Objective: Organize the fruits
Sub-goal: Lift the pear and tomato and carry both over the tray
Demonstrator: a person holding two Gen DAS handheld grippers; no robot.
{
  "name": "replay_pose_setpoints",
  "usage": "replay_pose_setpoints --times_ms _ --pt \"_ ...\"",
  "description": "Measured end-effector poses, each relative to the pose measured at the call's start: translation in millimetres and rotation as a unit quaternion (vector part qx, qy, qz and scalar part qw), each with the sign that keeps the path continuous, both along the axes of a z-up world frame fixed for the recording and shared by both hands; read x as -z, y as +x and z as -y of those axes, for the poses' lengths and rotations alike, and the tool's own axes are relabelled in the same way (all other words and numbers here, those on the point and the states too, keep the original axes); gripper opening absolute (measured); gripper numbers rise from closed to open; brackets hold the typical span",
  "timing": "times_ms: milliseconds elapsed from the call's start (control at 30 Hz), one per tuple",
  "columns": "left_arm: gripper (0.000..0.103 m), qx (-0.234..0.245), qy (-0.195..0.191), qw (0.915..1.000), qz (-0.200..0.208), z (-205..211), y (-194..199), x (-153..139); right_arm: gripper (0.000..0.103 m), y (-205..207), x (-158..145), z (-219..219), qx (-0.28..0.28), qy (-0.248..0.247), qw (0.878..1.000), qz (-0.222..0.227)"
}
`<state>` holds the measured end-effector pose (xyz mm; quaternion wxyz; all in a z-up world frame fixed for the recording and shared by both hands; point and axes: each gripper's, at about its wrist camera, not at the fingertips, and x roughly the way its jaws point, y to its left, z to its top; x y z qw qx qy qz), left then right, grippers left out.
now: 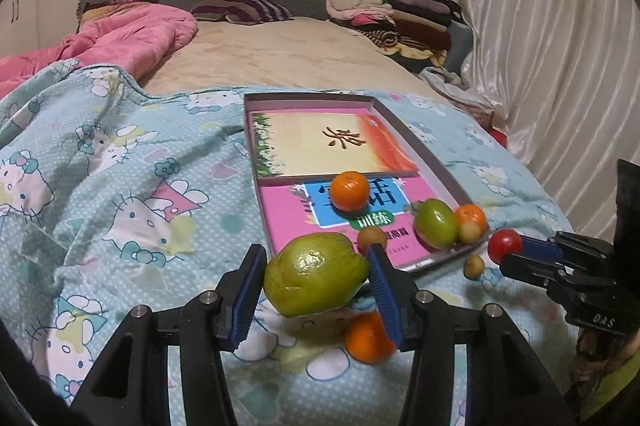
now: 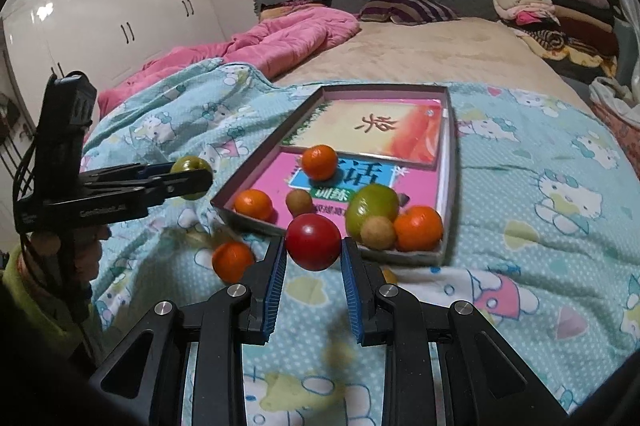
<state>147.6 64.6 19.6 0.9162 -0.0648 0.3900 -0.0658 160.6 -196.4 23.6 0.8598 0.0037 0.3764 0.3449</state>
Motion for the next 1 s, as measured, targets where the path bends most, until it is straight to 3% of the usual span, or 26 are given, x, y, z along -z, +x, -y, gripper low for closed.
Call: replay_pose_setpoints --times_ms 1000 --pt "0.052 0.027 0.018 0.9982 -0.051 9 69 29 0.028 46 22 -64 -0.030 -0.076 0.997 -0.002"
